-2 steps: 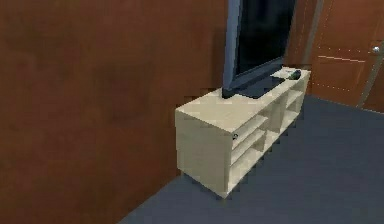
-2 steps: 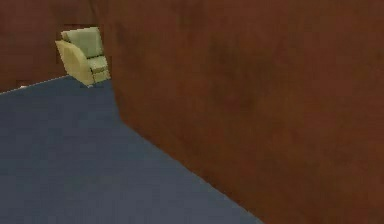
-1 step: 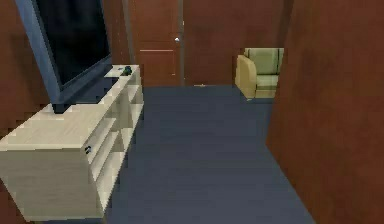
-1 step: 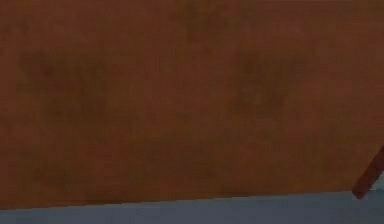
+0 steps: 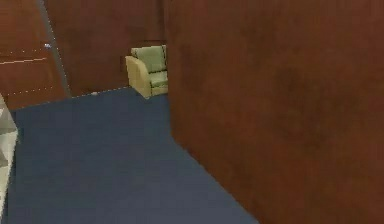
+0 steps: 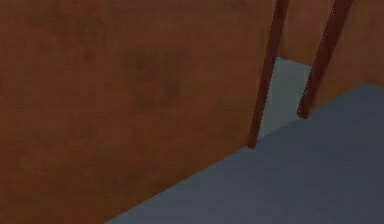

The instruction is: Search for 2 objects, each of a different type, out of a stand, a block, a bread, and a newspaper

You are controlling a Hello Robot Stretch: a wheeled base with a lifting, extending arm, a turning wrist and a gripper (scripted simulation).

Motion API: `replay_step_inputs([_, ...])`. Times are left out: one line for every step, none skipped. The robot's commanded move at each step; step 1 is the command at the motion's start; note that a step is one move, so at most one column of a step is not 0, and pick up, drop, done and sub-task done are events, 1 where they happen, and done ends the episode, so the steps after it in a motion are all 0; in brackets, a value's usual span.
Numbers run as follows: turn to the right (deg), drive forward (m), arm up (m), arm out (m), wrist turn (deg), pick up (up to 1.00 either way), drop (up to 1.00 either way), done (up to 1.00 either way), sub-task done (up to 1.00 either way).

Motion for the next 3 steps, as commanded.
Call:
replay_step_inputs([0.0,0.2,0.0,0.0,0.0,0.0,0.0,0.0,0.0])
replay_step_inputs([-45.0,0.0,0.0,0.0,0.0,0.0,0.0,0.0,0.0])
replay_step_inputs([-39.0,0.0,0.0,0.0,0.0,0.0,0.0,0.0,0.0])
